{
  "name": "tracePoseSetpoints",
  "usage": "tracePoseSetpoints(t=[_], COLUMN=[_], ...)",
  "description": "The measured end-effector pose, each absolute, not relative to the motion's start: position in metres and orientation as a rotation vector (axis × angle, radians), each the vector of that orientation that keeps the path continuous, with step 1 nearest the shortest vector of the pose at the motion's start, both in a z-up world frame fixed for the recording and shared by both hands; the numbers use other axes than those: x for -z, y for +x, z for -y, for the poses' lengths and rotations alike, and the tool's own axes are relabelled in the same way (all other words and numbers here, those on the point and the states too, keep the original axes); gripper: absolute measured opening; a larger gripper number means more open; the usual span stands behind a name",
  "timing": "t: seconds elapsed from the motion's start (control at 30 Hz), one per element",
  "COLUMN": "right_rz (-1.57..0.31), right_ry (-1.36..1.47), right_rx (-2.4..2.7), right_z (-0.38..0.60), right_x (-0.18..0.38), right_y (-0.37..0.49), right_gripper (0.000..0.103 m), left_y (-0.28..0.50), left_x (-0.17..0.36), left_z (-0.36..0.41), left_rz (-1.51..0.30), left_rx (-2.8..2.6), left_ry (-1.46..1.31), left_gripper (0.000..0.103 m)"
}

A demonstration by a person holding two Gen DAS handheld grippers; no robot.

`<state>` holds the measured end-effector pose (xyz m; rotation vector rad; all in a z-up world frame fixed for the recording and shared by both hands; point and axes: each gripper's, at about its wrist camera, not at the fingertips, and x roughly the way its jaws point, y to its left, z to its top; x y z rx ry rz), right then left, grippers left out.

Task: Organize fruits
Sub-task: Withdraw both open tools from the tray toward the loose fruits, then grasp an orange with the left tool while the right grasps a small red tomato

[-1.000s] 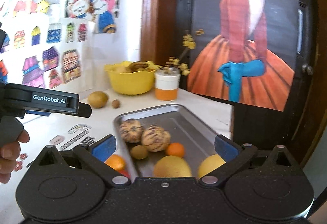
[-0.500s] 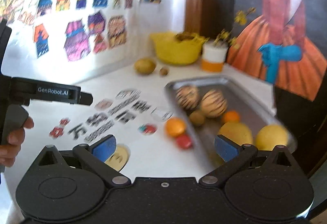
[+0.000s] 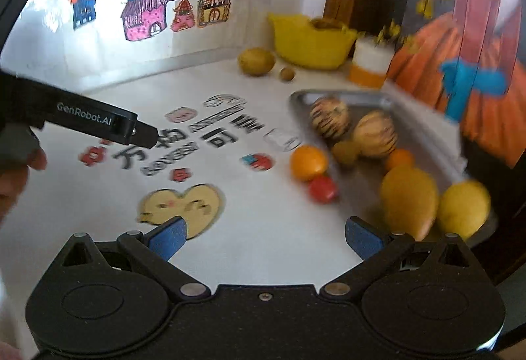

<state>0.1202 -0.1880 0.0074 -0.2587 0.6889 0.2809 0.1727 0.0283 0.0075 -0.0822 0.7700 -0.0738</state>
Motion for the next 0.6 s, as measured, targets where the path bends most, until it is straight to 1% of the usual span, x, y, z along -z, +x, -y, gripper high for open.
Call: tracePoseSetpoints(t=[0.1,0.17,0.23,0.5,0.6], right_rz=[-0.625,-0.602,-0.588,-0.579,-0.581], right_ry=[-0.382,-0.445,-0.491,-0.525,-0.538], right_rx=[-0.262,-0.254,-0.245,-0.232,-0.240], right_z=[0.191,0.195,0.198,0.206,0.206], right_x=[-0.005,-0.002,0.002,0.010,0.012], right_y=[0.124,0.131,0.138,0.155,0.159], right_gripper=[0.101,0.095,0.092,0.077,0.071], left_y=[0.180,0.186,0.195,0.228,0.235], left_x=[-0.008,-0.009,-0.009,-0.006,-0.003], left_z=[-0.015,-0.003,0.010,0.063,0.077], left_rz=[-0.781,-0.784,-0.789,-0.813,-0.826], left_rx=[0.129,0.170,0.210,0.343,0.385], left_ry=[-0.072,-0.074,-0.081,-0.079,-0.072], left_gripper=[0.102,0.102,0.102,0.102,0.098])
